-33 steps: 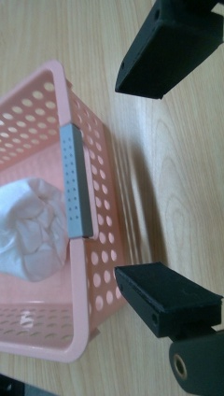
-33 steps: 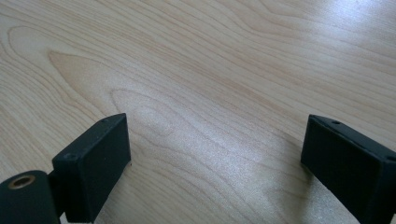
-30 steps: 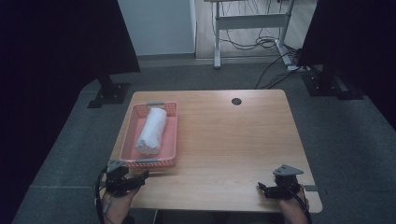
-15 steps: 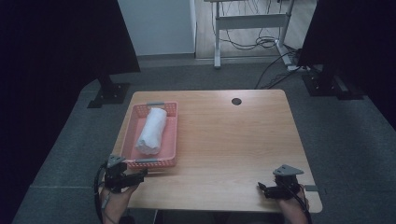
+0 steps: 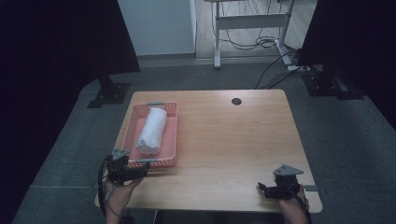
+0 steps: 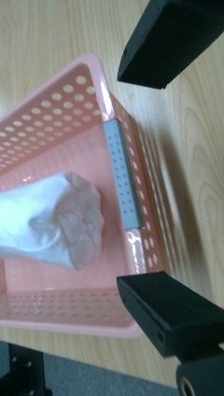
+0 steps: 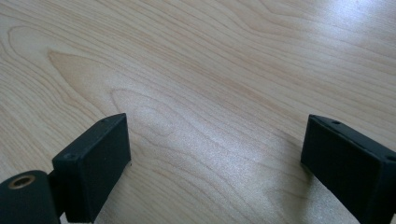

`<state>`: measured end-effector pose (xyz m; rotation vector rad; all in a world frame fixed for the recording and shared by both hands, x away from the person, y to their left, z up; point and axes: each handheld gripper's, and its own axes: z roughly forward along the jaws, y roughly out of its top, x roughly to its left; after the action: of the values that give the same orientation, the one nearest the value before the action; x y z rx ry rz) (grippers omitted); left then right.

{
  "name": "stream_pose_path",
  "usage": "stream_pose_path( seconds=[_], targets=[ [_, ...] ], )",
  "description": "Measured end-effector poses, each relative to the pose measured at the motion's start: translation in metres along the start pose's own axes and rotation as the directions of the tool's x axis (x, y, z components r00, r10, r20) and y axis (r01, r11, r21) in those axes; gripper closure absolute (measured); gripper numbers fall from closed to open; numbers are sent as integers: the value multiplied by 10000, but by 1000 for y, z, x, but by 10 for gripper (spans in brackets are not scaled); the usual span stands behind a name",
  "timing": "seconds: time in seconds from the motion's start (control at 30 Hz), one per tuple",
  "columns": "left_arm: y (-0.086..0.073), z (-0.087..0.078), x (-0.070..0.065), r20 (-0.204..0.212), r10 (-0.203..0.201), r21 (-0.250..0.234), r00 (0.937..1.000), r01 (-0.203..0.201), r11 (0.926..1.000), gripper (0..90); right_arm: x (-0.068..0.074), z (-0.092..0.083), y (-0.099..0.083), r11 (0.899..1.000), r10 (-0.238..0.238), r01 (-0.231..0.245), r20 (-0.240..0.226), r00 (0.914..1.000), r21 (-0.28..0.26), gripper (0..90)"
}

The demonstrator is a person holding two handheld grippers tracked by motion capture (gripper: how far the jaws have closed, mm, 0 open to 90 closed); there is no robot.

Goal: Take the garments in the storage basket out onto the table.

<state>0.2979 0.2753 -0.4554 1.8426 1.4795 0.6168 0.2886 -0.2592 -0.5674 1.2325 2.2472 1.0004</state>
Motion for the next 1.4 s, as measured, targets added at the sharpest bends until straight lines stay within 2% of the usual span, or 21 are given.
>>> stream_pose_path(
  seconds=[0.1, 0.2, 0.33, 0.77, 0.93, 1.4],
  targets=[
    [5, 2, -1, 104, -41, -97, 9999, 42, 9999, 62, 0, 0, 0, 10000, -3, 3, -6, 10000, 7, 76],
    [11, 3, 1, 513, -258, -204, 9983, 268, 9994, 96, 0, 0, 0, 10000, -3, 3, 0, 10000, 0, 76],
    [17, 6, 1, 651, -317, -220, 9974, 332, 9992, 123, 0, 0, 0, 10000, -3, 3, 0, 10000, 1, 76],
    [42, 21, -6, 432, -163, -292, 9989, 175, 9994, 143, 0, 0, 0, 10000, -2, 2, -1, 10000, 2, 76],
    [52, 32, -5, 649, -369, -248, 9972, 385, 9989, 142, 0, 0, 0, 10000, -5, 5, -6, 10000, 8, 76],
    [69, 53, -2, 190, -277, -154, 9994, 280, 9995, 156, 0, 0, 0, 10000, -5, 5, -8, 10000, 8, 76]
  ],
)
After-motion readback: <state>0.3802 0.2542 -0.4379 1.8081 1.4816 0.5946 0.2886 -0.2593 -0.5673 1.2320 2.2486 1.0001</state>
